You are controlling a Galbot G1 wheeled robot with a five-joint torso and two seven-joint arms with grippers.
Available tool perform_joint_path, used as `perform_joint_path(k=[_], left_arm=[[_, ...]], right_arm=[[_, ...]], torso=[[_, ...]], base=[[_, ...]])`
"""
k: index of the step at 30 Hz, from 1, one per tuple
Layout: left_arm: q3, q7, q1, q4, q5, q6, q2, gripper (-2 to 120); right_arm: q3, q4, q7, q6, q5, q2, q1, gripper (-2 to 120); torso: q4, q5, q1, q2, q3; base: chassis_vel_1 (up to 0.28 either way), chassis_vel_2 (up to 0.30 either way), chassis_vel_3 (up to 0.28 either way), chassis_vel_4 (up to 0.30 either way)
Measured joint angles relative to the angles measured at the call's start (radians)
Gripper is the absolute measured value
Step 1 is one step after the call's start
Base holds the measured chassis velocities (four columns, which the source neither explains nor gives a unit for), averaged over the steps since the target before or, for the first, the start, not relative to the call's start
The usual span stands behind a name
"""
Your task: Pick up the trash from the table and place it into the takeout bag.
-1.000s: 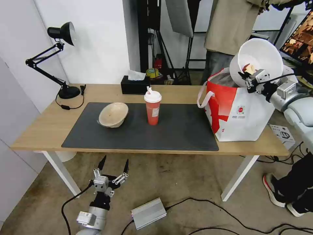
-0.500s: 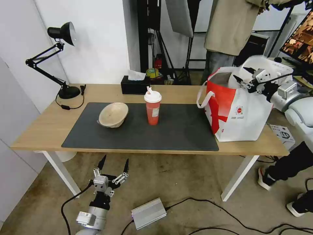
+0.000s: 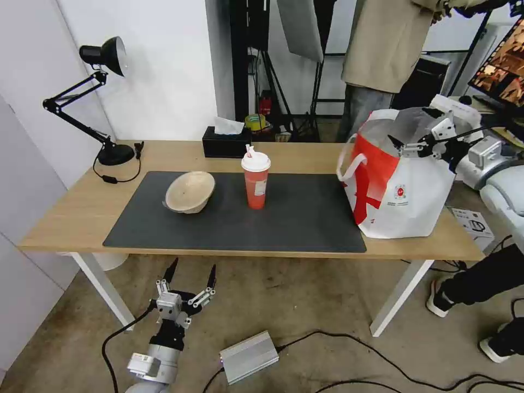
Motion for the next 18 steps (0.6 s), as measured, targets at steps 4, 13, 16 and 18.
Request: perform_joint_path(k=[4,13,16,18], left_arm=[[-0.001,0.000,0.001,-0.002,0.001,0.000,-0.003,100],[-0.011,0.000,0.005,-0.011,0.001,0.001,-0.003,100],[-0.013,0.000,0.006,-0.013,0.001,0.002,-0.003,100],[-0.014,0.000,0.007,-0.019,0.002,0.004,-0.003,100]], right_arm=[[0.005,0.015,0.001,-0.001,0.003,-0.004,-0.002,100],[0.032,0.053,0.031,-0.003,0.029,-0.001,-0.023,100],[0.047,0.079,0.054,-0.005,0.046,0.000,-0.035,100],[0.066,0.118,0.079,-0.005,0.069,-0.003,-0.055,100]], torso=[[0.0000,0.0000,0.000,0.000,0.000],[0.0000,0.0000,0.000,0.000,0.000],[0.0001,0.0000,0.000,0.000,0.000],[0.0001,-0.0001,0.000,0.000,0.000]], base=[[0.000,0.000,0.000,0.000],[0.000,0.000,0.000,0.000],[0.000,0.000,0.000,0.000],[0.000,0.000,0.000,0.000]])
